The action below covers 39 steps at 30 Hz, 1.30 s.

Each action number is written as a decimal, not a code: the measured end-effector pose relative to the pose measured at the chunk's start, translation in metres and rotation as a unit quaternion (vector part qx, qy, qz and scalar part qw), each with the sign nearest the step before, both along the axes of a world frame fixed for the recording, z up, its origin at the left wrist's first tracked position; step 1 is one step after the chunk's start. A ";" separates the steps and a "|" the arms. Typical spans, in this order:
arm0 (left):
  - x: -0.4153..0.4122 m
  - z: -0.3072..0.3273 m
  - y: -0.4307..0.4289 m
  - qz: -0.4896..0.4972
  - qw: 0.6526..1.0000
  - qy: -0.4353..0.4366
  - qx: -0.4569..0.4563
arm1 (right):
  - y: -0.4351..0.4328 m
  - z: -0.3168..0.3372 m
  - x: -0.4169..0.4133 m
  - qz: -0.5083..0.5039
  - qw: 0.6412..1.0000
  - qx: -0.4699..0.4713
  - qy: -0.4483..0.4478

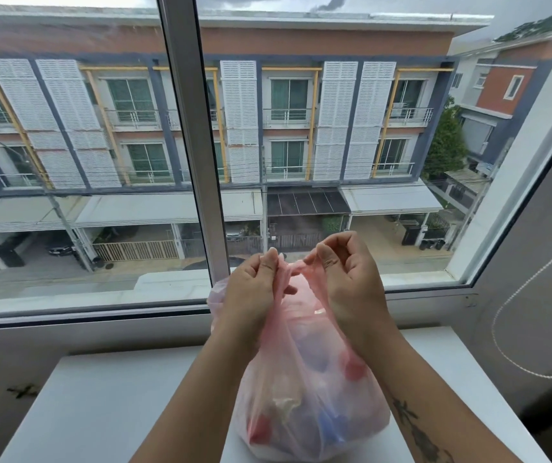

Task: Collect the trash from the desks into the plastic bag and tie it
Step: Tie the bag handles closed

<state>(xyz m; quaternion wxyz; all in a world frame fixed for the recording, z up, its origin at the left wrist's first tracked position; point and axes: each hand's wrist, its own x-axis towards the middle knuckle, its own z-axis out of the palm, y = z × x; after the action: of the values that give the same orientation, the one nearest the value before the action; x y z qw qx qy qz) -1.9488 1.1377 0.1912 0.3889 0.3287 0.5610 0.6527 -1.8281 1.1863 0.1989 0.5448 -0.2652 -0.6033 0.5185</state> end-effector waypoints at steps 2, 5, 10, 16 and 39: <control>0.005 -0.001 -0.002 -0.039 0.999 0.009 0.021 | 0.003 0.002 -0.001 -0.010 0.999 -0.036 0.006; 0.004 -0.004 -0.006 -0.086 0.995 0.034 0.047 | 0.008 0.005 0.000 0.014 0.992 -0.109 0.061; 0.000 -0.008 -0.004 -0.076 0.995 0.016 0.066 | 0.008 0.002 0.005 -0.046 0.996 -0.073 -0.023; -0.005 -0.011 -0.003 -0.087 0.995 -0.019 0.035 | 0.001 -0.007 0.026 0.037 0.980 -0.021 -0.195; -0.045 -0.065 -0.043 0.262 0.939 0.214 -0.055 | 0.008 -0.024 0.067 -0.037 0.950 -0.309 -0.002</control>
<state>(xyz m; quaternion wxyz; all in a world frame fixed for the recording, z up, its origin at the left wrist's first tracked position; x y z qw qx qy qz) -1.9938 1.0947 0.1260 0.0921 0.2801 0.7322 0.6140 -1.7611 1.1947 0.1753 0.4544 -0.4436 -0.4044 0.6582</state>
